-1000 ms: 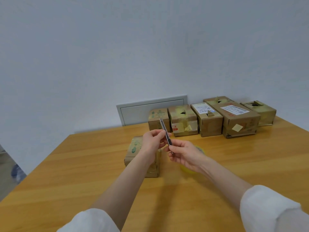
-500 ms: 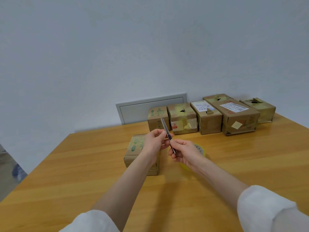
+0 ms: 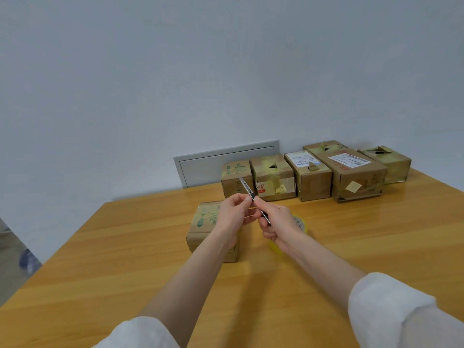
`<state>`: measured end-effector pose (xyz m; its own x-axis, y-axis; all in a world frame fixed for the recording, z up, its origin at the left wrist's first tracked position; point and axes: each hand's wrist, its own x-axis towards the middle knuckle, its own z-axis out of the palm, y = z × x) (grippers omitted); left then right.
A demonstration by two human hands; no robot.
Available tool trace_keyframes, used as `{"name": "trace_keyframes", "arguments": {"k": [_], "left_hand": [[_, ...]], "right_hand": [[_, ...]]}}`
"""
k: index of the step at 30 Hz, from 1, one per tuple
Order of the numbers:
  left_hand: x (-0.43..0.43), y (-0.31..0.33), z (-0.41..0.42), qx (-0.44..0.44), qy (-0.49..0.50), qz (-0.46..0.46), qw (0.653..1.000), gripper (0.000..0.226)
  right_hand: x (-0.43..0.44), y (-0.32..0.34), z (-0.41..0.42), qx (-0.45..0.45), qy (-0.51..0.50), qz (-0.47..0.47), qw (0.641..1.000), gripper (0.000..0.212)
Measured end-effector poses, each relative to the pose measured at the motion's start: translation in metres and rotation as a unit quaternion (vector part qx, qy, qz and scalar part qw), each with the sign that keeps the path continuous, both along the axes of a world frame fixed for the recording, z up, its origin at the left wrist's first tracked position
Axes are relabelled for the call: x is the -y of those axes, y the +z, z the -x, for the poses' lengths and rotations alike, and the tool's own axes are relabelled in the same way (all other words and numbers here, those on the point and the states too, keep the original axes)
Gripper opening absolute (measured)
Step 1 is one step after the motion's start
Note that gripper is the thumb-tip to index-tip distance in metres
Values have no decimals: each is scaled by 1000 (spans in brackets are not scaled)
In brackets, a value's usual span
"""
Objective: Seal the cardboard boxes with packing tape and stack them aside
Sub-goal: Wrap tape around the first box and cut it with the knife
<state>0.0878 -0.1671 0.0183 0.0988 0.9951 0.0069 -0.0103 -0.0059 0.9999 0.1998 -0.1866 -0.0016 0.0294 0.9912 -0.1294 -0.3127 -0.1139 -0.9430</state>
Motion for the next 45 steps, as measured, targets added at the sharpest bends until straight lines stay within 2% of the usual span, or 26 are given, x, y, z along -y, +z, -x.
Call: {"name": "trace_keyframes", "arguments": {"k": [4, 9, 11, 15, 17, 18, 19, 21, 23, 24, 25, 27, 31, 34, 42, 45], "left_hand": [[2, 3, 1, -8, -17, 0, 1000, 15], [1, 12, 3, 81, -57, 41, 994, 23], [1, 14, 2, 90, -63, 43, 993, 23], [-4, 25, 4, 80, 37, 9, 996, 19], [-11, 36, 15, -7, 95, -39, 995, 19], [-14, 39, 22, -101, 118, -83, 984, 21], [-15, 40, 28, -209, 130, -135, 960, 22], [-11, 36, 35, -388, 126, -210, 888, 19], [-3, 23, 34, -479, 107, -227, 842, 16], [1, 16, 31, -496, 95, -216, 836, 16], [3, 8, 28, -500, 84, -197, 839, 17], [7, -3, 25, -503, 70, -164, 846, 19], [7, -15, 31, -506, 59, -142, 848, 16], [6, -19, 34, -501, 62, -142, 852, 17], [4, -25, 24, -566, 44, -154, 809, 26], [4, -29, 30, -584, 27, -170, 794, 28]], "right_hand": [[0, -2, 0, 12, -4, -9, 1000, 40], [-1, -1, -2, -31, 67, -2, 997, 40], [-2, 0, -3, -54, 102, 5, 993, 39], [-6, 7, -6, 61, 88, -6, 994, 38], [-13, 10, -16, 153, 18, -34, 988, 35], [-17, 10, -22, 237, -23, -56, 970, 33], [-20, 10, -30, 341, -51, -74, 936, 30], [-22, 7, -38, 550, -36, -70, 832, 35], [-22, 1, -33, 689, 18, -35, 724, 58], [-24, -4, -28, 721, 34, -26, 692, 68], [-25, -8, -22, 736, 39, -20, 676, 73], [-27, -16, -14, 739, 39, -3, 673, 71], [-31, -23, -16, 713, 49, 5, 700, 43], [-34, -17, -30, 700, 14, -22, 713, 42], [-41, -18, -54, 707, 11, -54, 705, 41], [-43, -16, -50, 709, 26, -53, 703, 34]]}}
